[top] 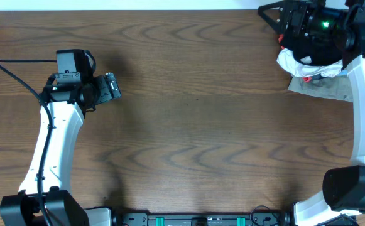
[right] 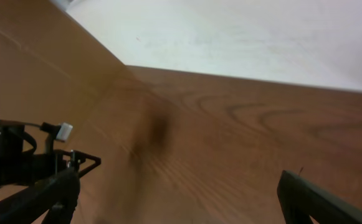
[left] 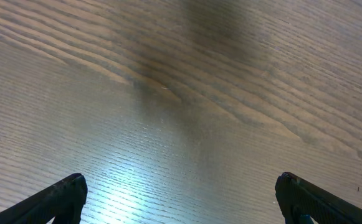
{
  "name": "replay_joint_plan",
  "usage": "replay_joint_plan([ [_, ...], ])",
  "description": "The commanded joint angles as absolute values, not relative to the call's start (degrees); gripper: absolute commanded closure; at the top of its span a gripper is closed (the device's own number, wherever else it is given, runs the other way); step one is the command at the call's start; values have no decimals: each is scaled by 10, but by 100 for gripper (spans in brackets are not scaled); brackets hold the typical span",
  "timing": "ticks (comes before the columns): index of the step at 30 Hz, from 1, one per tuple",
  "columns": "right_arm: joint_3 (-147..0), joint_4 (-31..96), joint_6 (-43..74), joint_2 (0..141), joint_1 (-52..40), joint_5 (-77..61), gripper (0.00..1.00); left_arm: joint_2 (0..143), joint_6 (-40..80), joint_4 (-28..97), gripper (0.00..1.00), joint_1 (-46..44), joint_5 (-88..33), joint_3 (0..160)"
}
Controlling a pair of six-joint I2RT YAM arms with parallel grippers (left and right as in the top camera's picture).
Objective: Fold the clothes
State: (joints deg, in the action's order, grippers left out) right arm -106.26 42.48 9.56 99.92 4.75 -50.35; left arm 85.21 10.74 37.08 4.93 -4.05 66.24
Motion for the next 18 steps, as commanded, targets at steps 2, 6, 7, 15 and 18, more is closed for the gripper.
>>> replay_joint_plan([
  [2, -1061, 435, 104, 989, 46, -455, 1, 858, 113, 372, 2, 51, -34, 665],
  [6, -1060, 442, 102, 989, 43, -356, 1, 858, 113, 372, 2, 51, -34, 665],
  [7, -1060, 452, 102, 983, 38, -304, 1, 858, 113, 372, 2, 51, -34, 665],
  [15, -972, 451, 101, 851, -46, -13, 1, 858, 113, 372, 2, 51, -34, 665],
  [18, -886, 380, 102, 776, -52, 0, 1, 858, 113, 372, 2, 51, -34, 665],
])
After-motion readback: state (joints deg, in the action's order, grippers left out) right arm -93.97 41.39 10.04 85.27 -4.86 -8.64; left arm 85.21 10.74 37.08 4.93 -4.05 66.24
